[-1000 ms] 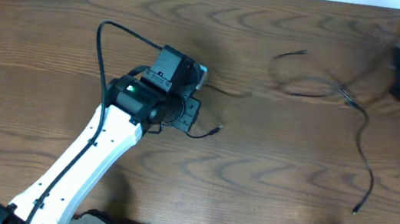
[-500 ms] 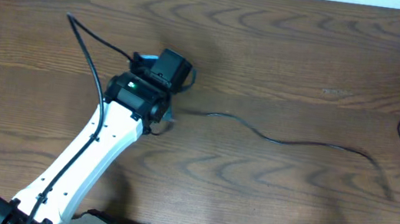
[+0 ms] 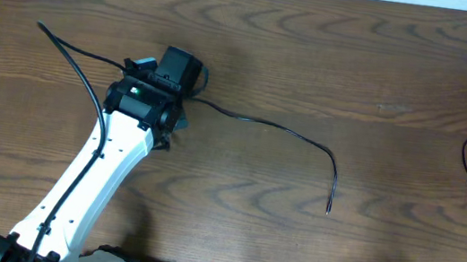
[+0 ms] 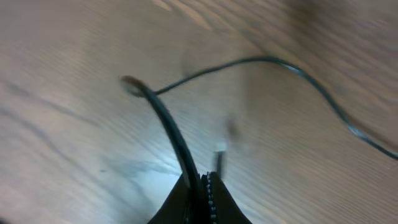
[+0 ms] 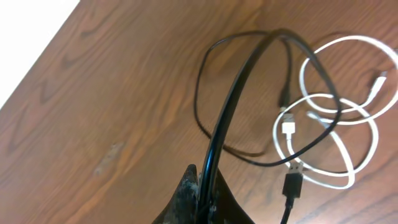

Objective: Untangle cables

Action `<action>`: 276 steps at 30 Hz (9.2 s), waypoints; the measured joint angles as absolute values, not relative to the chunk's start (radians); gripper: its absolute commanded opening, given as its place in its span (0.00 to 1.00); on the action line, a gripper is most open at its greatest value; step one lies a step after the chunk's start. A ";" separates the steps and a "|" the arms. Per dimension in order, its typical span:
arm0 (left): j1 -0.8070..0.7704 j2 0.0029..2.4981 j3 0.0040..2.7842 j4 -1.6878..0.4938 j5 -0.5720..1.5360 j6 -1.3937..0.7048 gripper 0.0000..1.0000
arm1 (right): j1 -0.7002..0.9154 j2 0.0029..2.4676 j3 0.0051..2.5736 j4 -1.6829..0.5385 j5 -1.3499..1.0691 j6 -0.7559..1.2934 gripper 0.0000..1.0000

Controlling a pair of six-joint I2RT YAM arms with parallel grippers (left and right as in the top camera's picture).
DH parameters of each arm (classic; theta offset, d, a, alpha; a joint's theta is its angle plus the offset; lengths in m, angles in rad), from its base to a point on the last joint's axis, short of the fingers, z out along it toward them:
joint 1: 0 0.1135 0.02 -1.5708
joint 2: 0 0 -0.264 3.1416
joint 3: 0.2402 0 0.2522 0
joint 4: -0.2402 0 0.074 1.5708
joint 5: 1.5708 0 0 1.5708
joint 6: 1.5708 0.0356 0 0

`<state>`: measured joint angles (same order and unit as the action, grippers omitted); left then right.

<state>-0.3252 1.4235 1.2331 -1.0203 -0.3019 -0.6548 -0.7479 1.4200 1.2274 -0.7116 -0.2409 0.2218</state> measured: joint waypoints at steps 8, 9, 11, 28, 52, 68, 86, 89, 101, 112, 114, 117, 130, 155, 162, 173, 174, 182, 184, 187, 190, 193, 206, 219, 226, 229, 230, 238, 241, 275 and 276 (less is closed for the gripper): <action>-0.340 1.423 1.233 -0.838 0.113 -0.404 0.07 | -0.747 1.420 1.227 -0.662 -0.296 0.212 0.60; -0.350 1.423 1.233 -0.819 0.190 -0.348 0.07 | -0.744 1.420 1.227 -0.662 -0.326 0.212 0.62; -0.374 1.423 1.233 -0.800 0.321 -0.251 0.07 | -0.733 1.420 1.227 -0.681 -0.387 0.205 0.66; -0.495 1.423 1.233 -0.867 0.783 0.231 0.07 | -0.321 1.420 1.121 -0.941 -0.504 -0.085 0.83; -0.495 1.423 1.233 -0.931 0.813 0.242 0.08 | 0.312 1.420 0.862 -0.386 -0.746 -0.326 0.92; -0.495 1.423 1.233 -0.863 1.073 0.244 0.08 | 0.421 1.420 0.861 -0.314 -0.752 -0.378 0.23; -0.486 1.423 1.233 -0.888 0.817 0.229 0.17 | 0.422 1.420 0.861 -0.309 -0.383 -0.209 0.01; -0.486 1.423 1.233 -0.894 0.647 0.181 0.38 | 0.408 1.420 0.862 -0.316 -0.200 -0.140 0.01; -0.485 1.423 1.233 -0.893 0.305 0.022 0.50 | 0.114 1.433 1.332 -0.511 0.169 -0.070 0.01; -0.485 1.423 1.233 -0.893 0.282 -0.007 0.50 | -0.209 1.423 1.711 -0.376 0.241 -0.096 0.01; -0.485 1.423 1.233 -0.893 0.282 -0.012 0.50 | -0.244 1.418 1.721 -0.364 0.241 -0.098 0.01; -0.485 1.423 1.233 -0.893 0.282 -0.027 0.50 | -0.302 1.420 1.722 -0.385 0.243 -0.098 0.01; -0.485 1.423 1.233 -0.893 0.282 -0.056 0.50 | -0.455 1.517 1.720 -0.698 0.464 0.045 0.01; -0.485 1.423 1.233 -0.909 0.282 -0.079 0.50 | -0.464 1.713 1.699 -1.324 -0.227 0.178 0.65; -0.485 1.423 1.233 -0.909 0.282 -0.079 0.50 | -0.399 1.713 1.699 -1.572 -0.188 0.231 0.67; -0.485 1.423 1.233 -0.910 0.283 -0.079 0.50 | -0.331 1.557 1.443 -1.489 -0.054 0.398 0.67; -0.485 1.423 1.234 -0.910 0.283 -0.079 0.50 | -0.326 1.502 1.385 -1.451 -0.050 0.418 0.67; -0.485 1.423 1.235 -0.910 0.282 -0.079 0.50 | -0.233 1.208 1.056 -1.341 -0.043 0.546 0.68; -0.485 1.423 1.235 -0.910 0.282 -0.079 0.50 | -0.200 1.190 0.985 -1.336 -0.044 0.575 0.70; -0.485 1.423 1.235 -0.909 0.282 -0.079 0.50 | -0.150 1.189 0.880 -1.302 -0.046 0.611 0.74; -0.485 1.423 1.235 -0.910 0.282 -0.079 0.50 | -0.115 1.190 0.807 -1.274 -0.051 0.658 0.92; -0.485 1.423 1.235 -0.909 0.282 -0.079 0.50 | -0.110 1.189 0.747 -1.207 -0.040 0.749 0.87; -0.485 1.423 1.235 -0.917 0.282 -0.079 0.50 | -0.111 1.190 0.593 -0.800 0.345 0.841 0.80; -0.485 1.423 1.235 -0.921 0.282 -0.079 0.50 | -0.111 1.234 0.447 -0.611 0.444 0.849 0.78; -0.485 1.423 1.235 -0.921 0.282 -0.079 0.50 | -0.111 1.222 0.391 -0.500 0.442 0.875 0.59; -0.485 1.423 1.235 -0.921 0.282 -0.079 0.50 | -0.111 1.214 0.368 -0.442 0.419 0.885 0.55; -0.485 1.423 1.235 -0.920 0.282 -0.079 0.50 | -0.111 1.211 0.363 -0.435 0.416 0.886 0.55; -0.485 1.423 1.235 -0.920 0.282 -0.079 0.50 | -0.111 1.196 0.333 -0.371 0.396 0.886 0.38; -0.485 1.423 1.235 -0.920 0.282 -0.079 0.50 | -0.111 1.195 0.332 -0.370 0.389 0.884 0.28; -0.485 1.423 1.235 -0.921 0.282 -0.079 0.50 | -0.115 1.174 0.359 -0.447 0.245 0.874 0.01; -0.485 1.423 1.235 -0.921 0.282 -0.079 0.50 | -0.115 1.174 0.353 -0.409 0.229 0.873 0.01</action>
<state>-0.4850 1.4235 1.2350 -0.9207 0.2821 -0.0792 -0.1146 1.1744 0.3534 -0.4088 0.2287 0.8734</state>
